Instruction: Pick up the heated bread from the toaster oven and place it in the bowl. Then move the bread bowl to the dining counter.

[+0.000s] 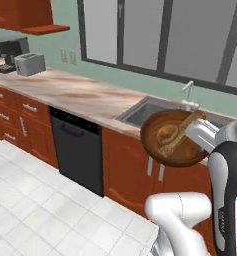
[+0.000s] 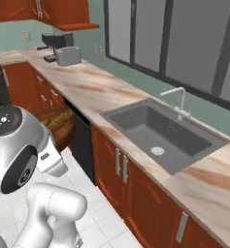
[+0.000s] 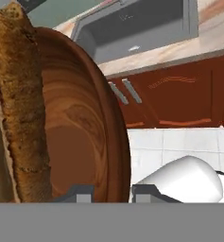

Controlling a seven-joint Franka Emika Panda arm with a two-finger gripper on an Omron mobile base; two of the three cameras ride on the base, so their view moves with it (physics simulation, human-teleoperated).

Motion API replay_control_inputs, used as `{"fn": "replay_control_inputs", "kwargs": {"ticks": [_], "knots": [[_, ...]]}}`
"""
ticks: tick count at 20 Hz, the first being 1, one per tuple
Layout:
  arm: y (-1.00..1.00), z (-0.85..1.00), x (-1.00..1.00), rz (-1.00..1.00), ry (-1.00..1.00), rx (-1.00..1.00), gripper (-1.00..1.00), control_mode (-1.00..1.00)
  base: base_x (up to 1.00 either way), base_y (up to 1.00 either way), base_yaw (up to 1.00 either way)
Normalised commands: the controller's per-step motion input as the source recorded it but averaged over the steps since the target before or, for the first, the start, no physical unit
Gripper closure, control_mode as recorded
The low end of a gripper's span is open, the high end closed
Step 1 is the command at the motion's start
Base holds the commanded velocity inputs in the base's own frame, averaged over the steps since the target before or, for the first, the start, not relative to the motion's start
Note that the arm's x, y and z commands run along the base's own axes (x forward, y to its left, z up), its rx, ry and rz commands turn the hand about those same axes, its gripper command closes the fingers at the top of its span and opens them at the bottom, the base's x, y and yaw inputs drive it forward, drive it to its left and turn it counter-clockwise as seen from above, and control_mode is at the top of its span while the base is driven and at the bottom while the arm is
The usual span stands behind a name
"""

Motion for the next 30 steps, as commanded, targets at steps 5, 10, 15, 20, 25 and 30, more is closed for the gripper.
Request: {"fn": "replay_control_inputs", "kwargs": {"ticks": [5,10,15,20,25,30], "knots": [[0.00,0.00,0.00,0.00,0.00,0.00,1.00,1.00,0.00,0.59,0.86],[0.00,0.00,0.00,0.00,0.00,0.00,1.00,1.00,0.00,0.53,0.87],[0.00,0.00,0.00,0.00,0.00,0.00,1.00,1.00,0.02,0.47,0.86],[0.00,0.00,0.00,0.00,0.00,0.00,1.00,1.00,0.49,0.59,0.68],[0.00,0.00,0.00,0.00,0.00,0.00,1.00,1.00,1.00,0.98,0.33],[0.00,0.00,0.00,0.00,0.00,0.00,1.00,1.00,1.00,1.00,0.06]]}}
